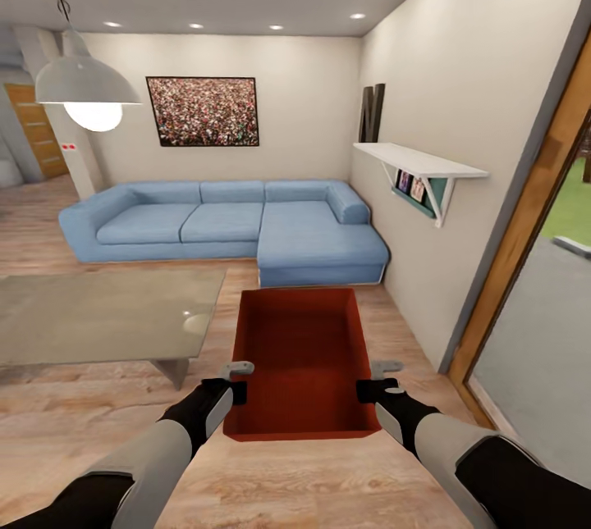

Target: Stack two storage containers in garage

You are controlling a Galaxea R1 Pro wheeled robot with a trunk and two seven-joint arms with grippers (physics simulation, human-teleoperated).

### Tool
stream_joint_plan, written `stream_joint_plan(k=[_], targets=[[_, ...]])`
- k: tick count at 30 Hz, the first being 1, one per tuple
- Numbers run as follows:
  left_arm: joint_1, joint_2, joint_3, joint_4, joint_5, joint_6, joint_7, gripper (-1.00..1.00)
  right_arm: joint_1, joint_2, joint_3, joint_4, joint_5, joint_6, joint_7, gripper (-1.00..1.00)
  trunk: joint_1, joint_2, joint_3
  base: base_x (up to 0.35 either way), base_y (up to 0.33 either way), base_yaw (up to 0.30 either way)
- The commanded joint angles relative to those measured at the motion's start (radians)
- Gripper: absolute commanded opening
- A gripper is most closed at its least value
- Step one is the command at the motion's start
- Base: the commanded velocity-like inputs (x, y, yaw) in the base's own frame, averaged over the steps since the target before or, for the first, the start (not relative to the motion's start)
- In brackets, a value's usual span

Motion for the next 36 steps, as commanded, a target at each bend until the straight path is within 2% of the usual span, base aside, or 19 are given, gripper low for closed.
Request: stream_joint_plan(k=[1,36], targets=[[0.000,0.000,-0.001,-0.004,-0.025,0.008,0.025,-1.00,-0.001,0.000,0.001,0.003,-0.016,-0.005,-0.014,-1.00,0.001,-0.002,-0.002,0.000,0.000,0.275],[0.000,0.000,0.000,-0.004,-0.025,0.008,0.025,-1.00,-0.001,0.000,0.001,0.003,-0.016,-0.005,-0.014,-1.00,0.001,-0.002,-0.002,0.000,0.000,0.275]])
